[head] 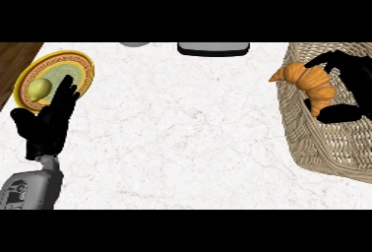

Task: Pick the croissant from the placemat and place it in the basket

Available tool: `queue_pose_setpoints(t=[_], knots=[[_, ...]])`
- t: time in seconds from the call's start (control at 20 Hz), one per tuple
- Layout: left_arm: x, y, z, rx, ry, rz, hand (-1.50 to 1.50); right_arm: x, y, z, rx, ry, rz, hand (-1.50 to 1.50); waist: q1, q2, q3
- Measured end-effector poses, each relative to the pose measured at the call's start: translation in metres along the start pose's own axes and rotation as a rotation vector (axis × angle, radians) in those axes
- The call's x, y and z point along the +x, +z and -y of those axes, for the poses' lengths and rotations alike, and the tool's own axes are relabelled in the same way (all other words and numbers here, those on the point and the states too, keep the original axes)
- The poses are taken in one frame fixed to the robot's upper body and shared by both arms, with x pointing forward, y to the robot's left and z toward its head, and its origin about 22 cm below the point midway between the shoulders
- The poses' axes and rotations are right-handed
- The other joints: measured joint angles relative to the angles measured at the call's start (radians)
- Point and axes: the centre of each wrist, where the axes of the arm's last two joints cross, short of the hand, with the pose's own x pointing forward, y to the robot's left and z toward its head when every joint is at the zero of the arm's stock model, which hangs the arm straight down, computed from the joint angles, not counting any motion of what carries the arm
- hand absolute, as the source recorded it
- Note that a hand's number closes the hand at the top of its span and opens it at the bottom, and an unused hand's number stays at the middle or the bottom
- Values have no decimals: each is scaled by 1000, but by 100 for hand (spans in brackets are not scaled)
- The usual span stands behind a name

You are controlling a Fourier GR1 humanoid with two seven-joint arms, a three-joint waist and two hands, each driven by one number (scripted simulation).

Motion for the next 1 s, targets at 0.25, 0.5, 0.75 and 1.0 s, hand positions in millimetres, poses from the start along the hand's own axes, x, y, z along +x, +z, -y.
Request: queue_pose_setpoints(t=[0.25, 0.5, 0.75, 1.0], knots=[[-2, 4, 2, 0, -1, -8, 0, -6, -15, -13, -35, 118, 59, 150, -3, -1, 0], [-1, 0, -2, 15, -5, -10, 0, -6, -28, -18, -27, 150, 51, 150, -9, -3, -1], [-6, -2, -1, 15, -5, -15, 0, -14, -39, -20, 89, 209, -4, 150, -9, -4, -3], [-5, -1, -5, 15, -4, -5, 0, -23, -42, -31, 185, 239, -30, 150, -8, -5, -3]])
